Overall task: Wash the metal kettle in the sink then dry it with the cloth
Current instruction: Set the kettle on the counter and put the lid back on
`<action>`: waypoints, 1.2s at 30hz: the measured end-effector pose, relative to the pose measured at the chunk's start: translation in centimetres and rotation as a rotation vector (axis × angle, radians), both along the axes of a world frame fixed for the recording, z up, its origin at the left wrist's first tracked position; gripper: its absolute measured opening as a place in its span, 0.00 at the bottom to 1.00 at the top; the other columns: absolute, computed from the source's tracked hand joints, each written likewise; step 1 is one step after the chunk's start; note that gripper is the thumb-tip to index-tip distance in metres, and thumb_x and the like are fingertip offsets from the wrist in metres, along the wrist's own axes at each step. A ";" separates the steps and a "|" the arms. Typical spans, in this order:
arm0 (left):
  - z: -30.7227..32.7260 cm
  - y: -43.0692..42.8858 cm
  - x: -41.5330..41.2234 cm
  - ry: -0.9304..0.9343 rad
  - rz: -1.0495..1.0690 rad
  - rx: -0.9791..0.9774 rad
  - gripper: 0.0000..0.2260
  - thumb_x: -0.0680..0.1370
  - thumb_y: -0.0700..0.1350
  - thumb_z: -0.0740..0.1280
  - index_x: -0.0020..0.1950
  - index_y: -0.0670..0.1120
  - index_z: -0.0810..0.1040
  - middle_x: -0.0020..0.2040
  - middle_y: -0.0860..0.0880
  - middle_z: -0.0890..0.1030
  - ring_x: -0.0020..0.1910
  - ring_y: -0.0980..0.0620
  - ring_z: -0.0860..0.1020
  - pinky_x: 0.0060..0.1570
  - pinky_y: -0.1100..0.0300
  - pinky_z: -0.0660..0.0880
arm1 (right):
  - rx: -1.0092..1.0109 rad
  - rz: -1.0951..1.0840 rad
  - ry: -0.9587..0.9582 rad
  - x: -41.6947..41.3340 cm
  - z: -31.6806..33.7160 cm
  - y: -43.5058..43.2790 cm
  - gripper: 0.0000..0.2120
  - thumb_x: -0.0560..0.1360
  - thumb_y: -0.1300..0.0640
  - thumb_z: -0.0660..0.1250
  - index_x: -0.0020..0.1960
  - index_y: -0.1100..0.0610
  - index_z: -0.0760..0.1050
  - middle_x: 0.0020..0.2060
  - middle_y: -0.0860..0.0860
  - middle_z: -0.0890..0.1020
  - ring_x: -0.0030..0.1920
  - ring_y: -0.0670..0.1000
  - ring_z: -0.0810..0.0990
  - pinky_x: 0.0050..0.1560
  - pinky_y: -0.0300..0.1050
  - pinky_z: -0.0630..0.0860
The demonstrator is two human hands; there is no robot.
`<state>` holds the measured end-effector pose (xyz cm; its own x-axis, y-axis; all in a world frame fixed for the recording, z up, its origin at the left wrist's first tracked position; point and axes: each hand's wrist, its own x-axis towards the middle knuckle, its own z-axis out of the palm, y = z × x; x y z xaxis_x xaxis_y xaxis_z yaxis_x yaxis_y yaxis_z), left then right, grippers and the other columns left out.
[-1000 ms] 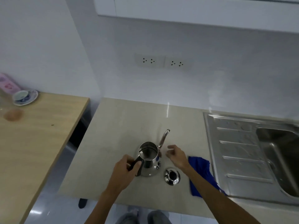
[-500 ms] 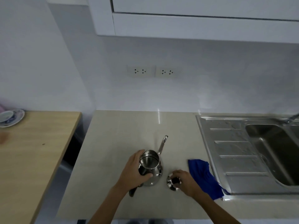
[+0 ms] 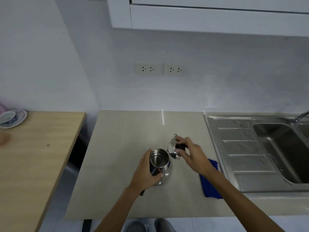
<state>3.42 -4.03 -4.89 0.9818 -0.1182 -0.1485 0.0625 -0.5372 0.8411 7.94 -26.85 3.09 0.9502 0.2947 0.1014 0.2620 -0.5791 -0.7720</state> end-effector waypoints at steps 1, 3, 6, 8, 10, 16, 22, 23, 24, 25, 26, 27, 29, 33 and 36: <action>0.0 -0.1 -0.1 0.003 0.003 -0.009 0.49 0.64 0.56 0.75 0.79 0.50 0.53 0.77 0.52 0.63 0.74 0.55 0.65 0.72 0.54 0.67 | -0.032 0.058 0.006 0.5 0.7 1.0 0.12 0.78 0.53 0.67 0.58 0.57 0.70 0.69 0.44 0.71 0.64 0.41 0.73 0.60 0.25 0.69; 0.4 -0.1 -0.1 -0.007 0.003 -0.029 0.46 0.65 0.54 0.76 0.78 0.53 0.56 0.74 0.54 0.67 0.72 0.57 0.68 0.69 0.55 0.70 | -0.117 0.178 0.032 1.3 1.1 2.8 0.13 0.79 0.52 0.66 0.60 0.57 0.70 0.72 0.47 0.70 0.68 0.44 0.71 0.62 0.26 0.67; 1.0 -0.1 0.0 -0.043 0.010 -0.053 0.40 0.65 0.48 0.77 0.72 0.63 0.61 0.67 0.59 0.73 0.66 0.60 0.73 0.62 0.60 0.74 | -0.261 0.327 0.057 1.9 0.5 5.0 0.17 0.80 0.51 0.64 0.64 0.58 0.67 0.69 0.55 0.73 0.66 0.54 0.74 0.64 0.43 0.72; 0.4 0.1 0.1 -0.030 0.019 -0.058 0.40 0.65 0.49 0.78 0.73 0.61 0.62 0.68 0.58 0.73 0.66 0.59 0.73 0.63 0.57 0.74 | -0.313 0.370 0.066 2.0 0.1 5.4 0.18 0.80 0.51 0.63 0.65 0.59 0.66 0.64 0.57 0.76 0.61 0.56 0.76 0.60 0.49 0.74; -0.4 0.3 0.0 0.005 0.034 -0.060 0.45 0.65 0.54 0.78 0.77 0.56 0.59 0.71 0.56 0.71 0.69 0.57 0.72 0.66 0.50 0.74 | -0.334 0.385 0.067 1.9 -0.1 5.4 0.18 0.80 0.52 0.62 0.65 0.61 0.67 0.62 0.58 0.77 0.59 0.56 0.76 0.58 0.48 0.74; -0.4 0.2 0.1 0.018 0.036 -0.064 0.45 0.65 0.54 0.78 0.77 0.53 0.60 0.70 0.55 0.72 0.68 0.58 0.73 0.67 0.53 0.73 | -0.327 0.420 0.084 1.8 0.0 5.5 0.13 0.81 0.55 0.61 0.61 0.61 0.67 0.62 0.59 0.77 0.55 0.56 0.78 0.52 0.46 0.75; -0.2 0.0 -0.1 0.028 0.058 -0.067 0.45 0.65 0.52 0.78 0.77 0.53 0.60 0.71 0.53 0.72 0.69 0.57 0.72 0.68 0.53 0.72 | -0.345 0.416 0.065 1.5 -0.5 5.4 0.13 0.81 0.55 0.61 0.61 0.61 0.65 0.62 0.62 0.77 0.53 0.60 0.79 0.53 0.55 0.77; -0.3 0.0 0.0 0.033 0.059 -0.067 0.46 0.65 0.54 0.78 0.78 0.51 0.59 0.72 0.53 0.72 0.69 0.56 0.72 0.68 0.50 0.72 | -0.343 0.406 0.056 1.4 -0.6 5.4 0.13 0.81 0.56 0.61 0.61 0.61 0.65 0.60 0.62 0.78 0.52 0.60 0.80 0.52 0.56 0.77; -0.3 0.0 0.0 0.036 0.062 -0.068 0.47 0.64 0.54 0.78 0.78 0.51 0.58 0.72 0.52 0.72 0.70 0.55 0.72 0.68 0.49 0.72 | -0.342 0.398 0.051 1.4 -0.6 5.4 0.13 0.81 0.56 0.61 0.61 0.61 0.65 0.60 0.62 0.78 0.52 0.60 0.80 0.51 0.57 0.77; -0.4 0.0 0.0 0.037 0.066 -0.070 0.47 0.64 0.54 0.78 0.78 0.50 0.59 0.72 0.52 0.72 0.69 0.55 0.72 0.68 0.48 0.72 | -0.339 0.394 0.047 1.4 -0.7 5.5 0.12 0.81 0.56 0.61 0.61 0.61 0.65 0.60 0.62 0.77 0.52 0.60 0.80 0.51 0.57 0.77; -0.4 0.0 0.0 0.033 0.067 -0.067 0.47 0.64 0.54 0.78 0.78 0.50 0.59 0.71 0.52 0.73 0.69 0.54 0.73 0.68 0.48 0.72 | -0.337 0.394 0.049 1.4 -0.7 5.5 0.12 0.81 0.56 0.61 0.60 0.61 0.64 0.61 0.62 0.77 0.53 0.60 0.80 0.51 0.57 0.77; -0.5 0.0 -0.1 0.027 0.065 -0.070 0.46 0.64 0.54 0.78 0.78 0.50 0.59 0.71 0.52 0.73 0.69 0.54 0.73 0.68 0.48 0.72 | -0.335 0.395 0.054 1.3 -0.8 5.5 0.12 0.80 0.56 0.61 0.59 0.60 0.64 0.61 0.63 0.77 0.53 0.61 0.80 0.51 0.57 0.78; -0.6 -0.1 0.0 0.022 0.062 -0.061 0.45 0.65 0.54 0.79 0.77 0.53 0.60 0.71 0.53 0.73 0.69 0.57 0.73 0.68 0.51 0.73 | -0.327 0.403 0.057 1.5 -0.8 5.5 0.10 0.80 0.56 0.61 0.57 0.58 0.63 0.60 0.64 0.78 0.54 0.61 0.80 0.51 0.58 0.78; -0.3 -0.2 -0.1 -0.015 0.051 -0.066 0.42 0.66 0.45 0.80 0.72 0.63 0.60 0.67 0.58 0.74 0.65 0.67 0.72 0.61 0.70 0.70 | -0.323 0.394 0.109 1.9 -0.7 5.7 0.10 0.80 0.54 0.63 0.50 0.51 0.59 0.56 0.65 0.80 0.59 0.62 0.79 0.52 0.59 0.78; -0.2 -0.2 -0.2 -0.040 0.041 -0.092 0.41 0.66 0.46 0.79 0.73 0.60 0.61 0.67 0.56 0.75 0.66 0.62 0.74 0.62 0.67 0.71 | -0.298 0.378 0.135 1.8 -0.7 5.9 0.09 0.80 0.55 0.63 0.51 0.54 0.62 0.56 0.65 0.80 0.62 0.62 0.78 0.55 0.59 0.77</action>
<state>3.25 -4.28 -5.08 0.9910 -0.0893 -0.0993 0.0481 -0.4552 0.8891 9.71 -21.00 2.43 0.7703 0.6182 -0.1565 0.4050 -0.6639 -0.6287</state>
